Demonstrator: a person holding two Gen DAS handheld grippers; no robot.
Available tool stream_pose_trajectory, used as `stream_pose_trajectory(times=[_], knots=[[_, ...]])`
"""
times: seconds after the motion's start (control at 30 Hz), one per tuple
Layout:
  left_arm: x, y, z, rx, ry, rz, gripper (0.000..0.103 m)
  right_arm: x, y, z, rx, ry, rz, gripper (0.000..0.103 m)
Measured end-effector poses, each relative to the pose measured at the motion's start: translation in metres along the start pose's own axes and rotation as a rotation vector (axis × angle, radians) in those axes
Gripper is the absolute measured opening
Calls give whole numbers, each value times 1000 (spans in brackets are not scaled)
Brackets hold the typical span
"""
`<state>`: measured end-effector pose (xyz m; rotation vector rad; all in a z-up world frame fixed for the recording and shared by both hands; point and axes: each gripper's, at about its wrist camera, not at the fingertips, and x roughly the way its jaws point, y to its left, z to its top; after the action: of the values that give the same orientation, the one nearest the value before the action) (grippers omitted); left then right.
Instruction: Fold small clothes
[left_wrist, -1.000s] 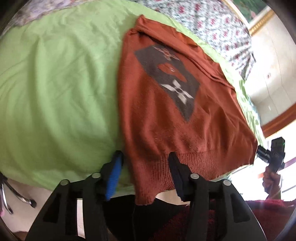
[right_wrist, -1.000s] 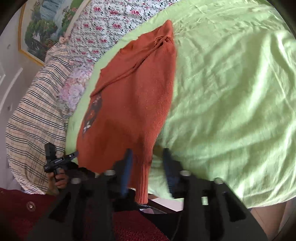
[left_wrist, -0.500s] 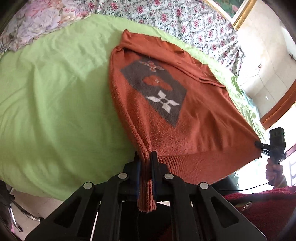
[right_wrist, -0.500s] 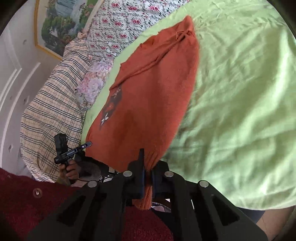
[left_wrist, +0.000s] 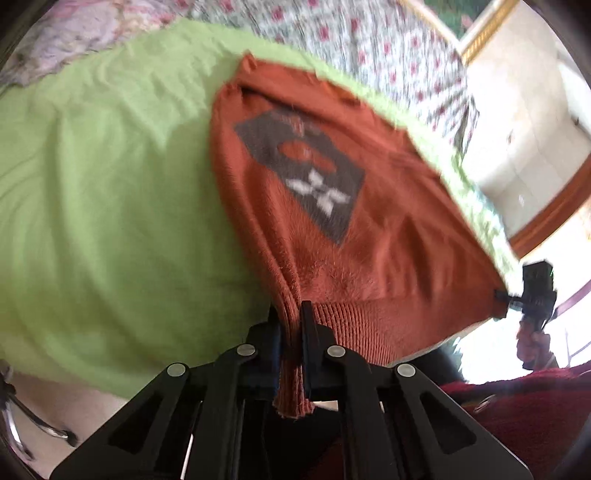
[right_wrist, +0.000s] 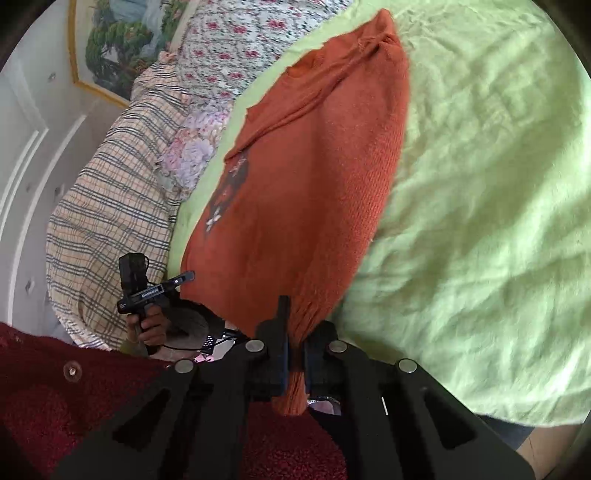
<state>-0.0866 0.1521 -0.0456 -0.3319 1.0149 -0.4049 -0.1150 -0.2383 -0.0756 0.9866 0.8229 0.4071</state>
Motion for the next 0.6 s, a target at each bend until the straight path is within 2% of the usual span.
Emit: stream_pose_trajectory(times=[0.13, 0.3, 0.43, 0.6], knots=[[-20, 1, 9, -53, -85, -32, 5, -11, 6, -4, -2, -9, 39, 6], [-31, -15, 45, -33, -171, -66, 5, -16, 20, 18, -16, -69, 105, 6], [-25, -28, 92, 1, -237, -78, 5, -28, 32, 56, -44, -157, 110, 6], [-6, -36, 163, 21, -317, -42, 5, -30, 35, 119, -61, -261, 81, 6]])
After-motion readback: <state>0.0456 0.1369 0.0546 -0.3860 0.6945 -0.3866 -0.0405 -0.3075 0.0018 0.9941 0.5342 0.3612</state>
